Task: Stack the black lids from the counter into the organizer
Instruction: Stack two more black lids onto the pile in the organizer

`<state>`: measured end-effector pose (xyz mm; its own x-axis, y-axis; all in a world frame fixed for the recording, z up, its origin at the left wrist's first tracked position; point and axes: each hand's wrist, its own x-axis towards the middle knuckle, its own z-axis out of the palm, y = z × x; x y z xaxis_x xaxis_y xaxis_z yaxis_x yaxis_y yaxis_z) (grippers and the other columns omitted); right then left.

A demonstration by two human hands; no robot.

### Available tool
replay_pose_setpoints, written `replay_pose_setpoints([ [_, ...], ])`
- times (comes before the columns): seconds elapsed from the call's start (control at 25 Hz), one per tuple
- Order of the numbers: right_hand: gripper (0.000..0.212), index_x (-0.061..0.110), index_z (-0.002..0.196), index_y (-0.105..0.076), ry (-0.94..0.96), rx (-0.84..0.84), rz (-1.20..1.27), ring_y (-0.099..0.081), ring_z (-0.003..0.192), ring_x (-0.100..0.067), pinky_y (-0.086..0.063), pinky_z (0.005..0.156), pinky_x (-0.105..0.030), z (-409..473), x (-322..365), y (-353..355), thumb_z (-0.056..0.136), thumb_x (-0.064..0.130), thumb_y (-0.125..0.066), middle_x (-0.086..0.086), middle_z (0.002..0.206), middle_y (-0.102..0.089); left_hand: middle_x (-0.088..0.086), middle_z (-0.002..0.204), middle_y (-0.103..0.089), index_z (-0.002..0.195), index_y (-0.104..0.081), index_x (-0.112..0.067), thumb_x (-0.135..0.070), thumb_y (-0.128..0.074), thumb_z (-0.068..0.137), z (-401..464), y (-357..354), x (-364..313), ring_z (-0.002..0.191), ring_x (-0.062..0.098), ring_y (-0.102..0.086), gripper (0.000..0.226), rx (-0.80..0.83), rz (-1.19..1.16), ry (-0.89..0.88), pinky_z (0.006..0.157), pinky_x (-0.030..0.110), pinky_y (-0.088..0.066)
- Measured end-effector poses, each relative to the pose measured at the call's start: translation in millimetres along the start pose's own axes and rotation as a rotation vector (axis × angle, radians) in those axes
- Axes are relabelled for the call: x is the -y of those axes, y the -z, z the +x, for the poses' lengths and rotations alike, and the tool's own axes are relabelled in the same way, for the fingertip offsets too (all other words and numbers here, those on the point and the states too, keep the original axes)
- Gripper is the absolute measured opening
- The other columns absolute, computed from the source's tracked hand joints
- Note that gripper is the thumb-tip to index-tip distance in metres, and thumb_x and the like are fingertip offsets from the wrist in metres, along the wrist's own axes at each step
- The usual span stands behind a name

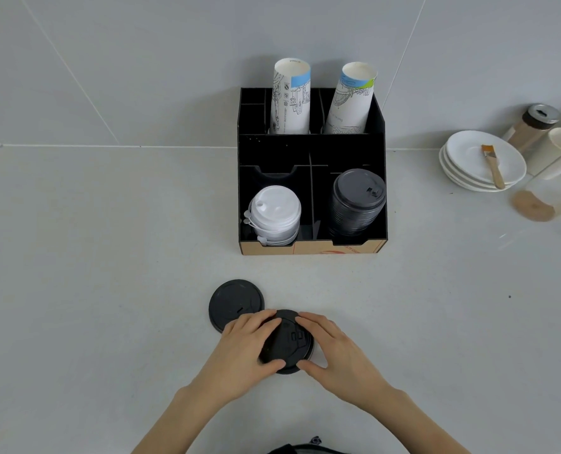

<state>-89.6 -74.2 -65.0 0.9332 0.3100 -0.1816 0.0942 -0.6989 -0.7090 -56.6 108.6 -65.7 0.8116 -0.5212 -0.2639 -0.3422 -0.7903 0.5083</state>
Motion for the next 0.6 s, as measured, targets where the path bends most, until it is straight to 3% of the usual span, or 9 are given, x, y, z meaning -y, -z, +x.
replay_pose_setpoints([
  [0.36, 0.058, 0.024, 0.131, -0.035, -0.001, -0.153, 0.067, -0.032, 0.122, 0.003, -0.015, 0.095, 0.005, 4.8, 2.3, 33.6, 0.08, 0.025, -0.063, 0.02, 0.13, -0.033, -0.009, 0.143, -0.029, 0.133, -0.031, -0.026, -0.041, -0.059, 0.078, 17.5, 30.1, -15.5, 0.128, 0.01, -0.026, 0.063, -0.119, -0.113, -0.021, 0.106, 0.031, -0.021],
  [0.6, 0.056, 0.018, 0.127, -0.042, 0.015, -0.315, 0.06, -0.038, 0.119, -0.002, -0.018, 0.096, 0.004, 13.9, 5.1, 73.5, 0.077, 0.019, -0.068, 0.01, 0.129, -0.043, -0.009, 0.139, -0.036, 0.13, -0.036, -0.024, -0.036, -0.063, 0.077, 41.8, 58.1, -36.5, 0.125, 0.009, -0.032, 0.061, -0.232, -0.168, -0.111, 0.101, 0.022, -0.022],
])
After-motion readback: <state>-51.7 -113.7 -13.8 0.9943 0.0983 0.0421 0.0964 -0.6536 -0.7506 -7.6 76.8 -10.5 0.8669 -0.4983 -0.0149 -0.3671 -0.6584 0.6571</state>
